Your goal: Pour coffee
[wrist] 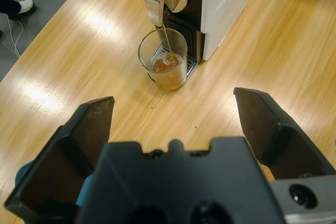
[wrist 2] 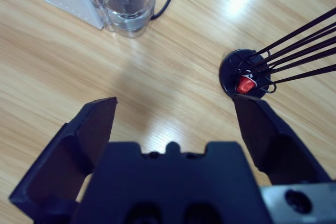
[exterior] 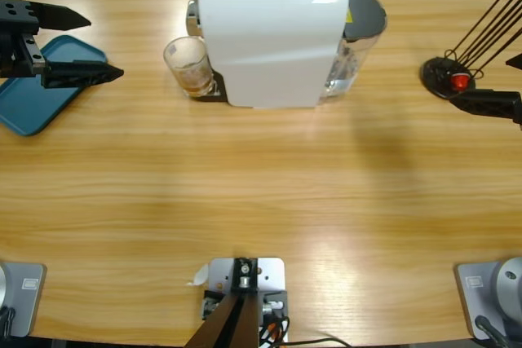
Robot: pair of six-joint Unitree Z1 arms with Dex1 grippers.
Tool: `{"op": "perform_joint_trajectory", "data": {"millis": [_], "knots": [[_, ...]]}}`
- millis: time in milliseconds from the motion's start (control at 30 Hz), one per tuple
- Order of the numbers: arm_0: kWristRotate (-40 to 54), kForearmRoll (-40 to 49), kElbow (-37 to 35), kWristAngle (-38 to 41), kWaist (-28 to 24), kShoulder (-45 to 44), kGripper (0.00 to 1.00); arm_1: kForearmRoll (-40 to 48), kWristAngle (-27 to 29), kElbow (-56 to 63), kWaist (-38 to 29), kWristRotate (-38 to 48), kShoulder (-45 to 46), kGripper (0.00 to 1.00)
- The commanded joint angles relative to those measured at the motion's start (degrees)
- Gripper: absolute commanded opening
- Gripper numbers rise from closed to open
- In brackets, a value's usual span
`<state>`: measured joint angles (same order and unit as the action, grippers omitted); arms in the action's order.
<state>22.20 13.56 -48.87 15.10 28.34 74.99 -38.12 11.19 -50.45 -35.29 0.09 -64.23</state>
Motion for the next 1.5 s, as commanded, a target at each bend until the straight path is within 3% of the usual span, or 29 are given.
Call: {"op": "perform_joint_trajectory", "data": {"millis": [33, 1100, 1333, 1500], "knots": [[0.7, 0.1, 2.0, 0.9, -0.5, -1.9, 1.0, 0.0, 0.3, 1.9, -0.6, -0.1, 0.3, 1.0], [4.9, 0.1, 2.8, -0.4, -0.6, -0.8, 1.0, 0.1, -1.9, 1.7, -0.6, -0.6, -1.1, 1.0], [6.2, -0.4, 2.8, 0.3, -0.6, 3.8, 1.0, 0.5, -2.1, 2.2, -0.6, -0.6, 0.6, 1.0], [7.1, -6.3, 3.5, 3.3, -0.6, 9.9, 1.0, 0.5, -2.1, 2.2, -0.6, -0.6, 0.3, 1.0]]}}
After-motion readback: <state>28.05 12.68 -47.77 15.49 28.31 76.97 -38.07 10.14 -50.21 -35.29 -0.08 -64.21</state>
